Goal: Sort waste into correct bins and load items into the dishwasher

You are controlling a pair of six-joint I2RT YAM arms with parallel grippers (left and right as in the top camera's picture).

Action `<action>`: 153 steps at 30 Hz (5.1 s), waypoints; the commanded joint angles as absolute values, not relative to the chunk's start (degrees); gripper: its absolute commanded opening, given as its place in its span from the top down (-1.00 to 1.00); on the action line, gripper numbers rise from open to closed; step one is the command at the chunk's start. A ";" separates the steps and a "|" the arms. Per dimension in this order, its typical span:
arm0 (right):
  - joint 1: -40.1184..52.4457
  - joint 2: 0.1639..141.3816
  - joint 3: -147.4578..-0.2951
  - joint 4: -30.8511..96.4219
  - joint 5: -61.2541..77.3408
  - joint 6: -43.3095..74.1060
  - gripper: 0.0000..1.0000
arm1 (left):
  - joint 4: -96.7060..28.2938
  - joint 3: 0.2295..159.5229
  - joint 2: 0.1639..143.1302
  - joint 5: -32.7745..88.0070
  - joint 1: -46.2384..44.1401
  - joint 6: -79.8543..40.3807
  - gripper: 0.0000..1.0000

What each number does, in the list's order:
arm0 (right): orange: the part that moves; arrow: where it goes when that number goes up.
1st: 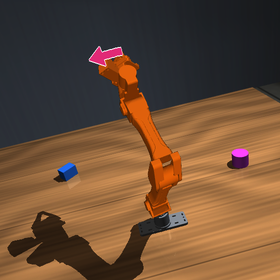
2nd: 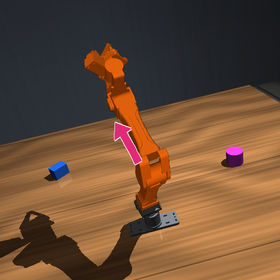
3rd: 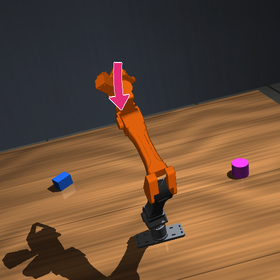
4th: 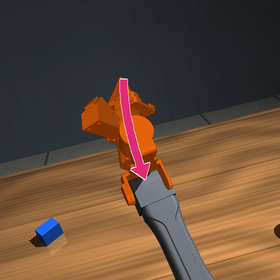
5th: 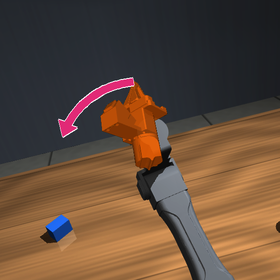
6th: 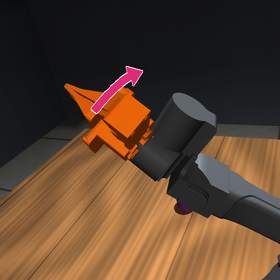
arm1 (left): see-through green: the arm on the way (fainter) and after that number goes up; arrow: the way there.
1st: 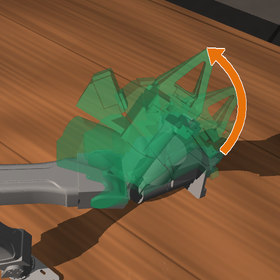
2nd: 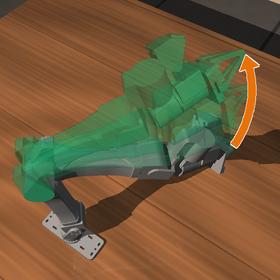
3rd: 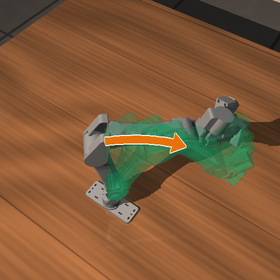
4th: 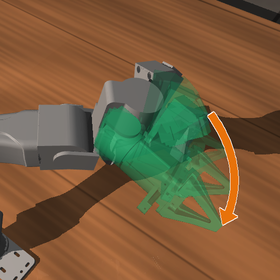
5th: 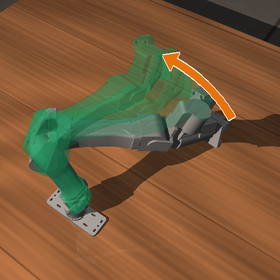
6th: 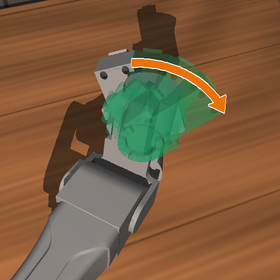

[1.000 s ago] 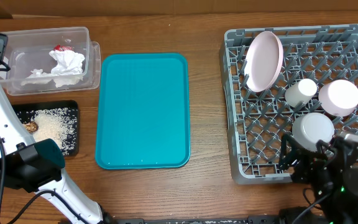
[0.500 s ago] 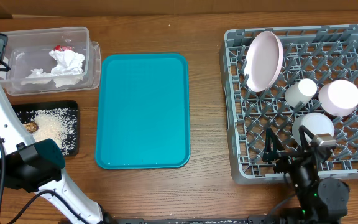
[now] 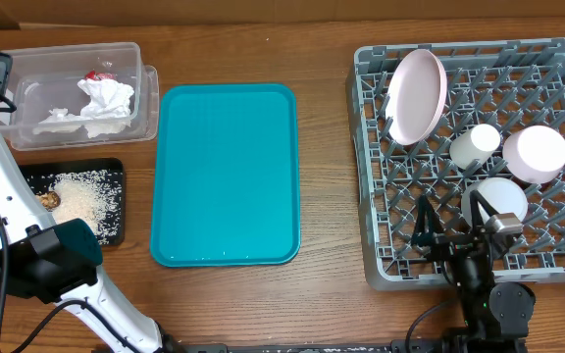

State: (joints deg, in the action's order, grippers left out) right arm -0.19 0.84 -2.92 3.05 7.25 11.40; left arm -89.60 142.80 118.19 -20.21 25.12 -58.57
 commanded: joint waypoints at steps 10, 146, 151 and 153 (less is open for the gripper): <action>-1.63 0.16 -0.45 3.09 7.60 2.46 -1.00 | -89.65 142.58 118.45 -21.12 24.73 -59.16 -1.00; -1.63 0.16 -0.47 4.19 7.18 1.67 -1.00 | -4.40 0.27 0.16 1.48 6.31 1.15 -1.00; -1.63 0.16 -0.47 4.16 7.18 1.67 -0.99 | -4.40 0.27 0.16 1.48 6.31 1.15 -1.00; -1.63 0.16 -0.47 4.19 7.18 1.67 -1.00 | -4.40 0.27 0.16 1.48 6.31 1.15 -1.00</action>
State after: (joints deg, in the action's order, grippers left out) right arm -1.43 0.80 -1.06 4.47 7.25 1.85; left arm -4.29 0.56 0.95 1.91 5.78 0.19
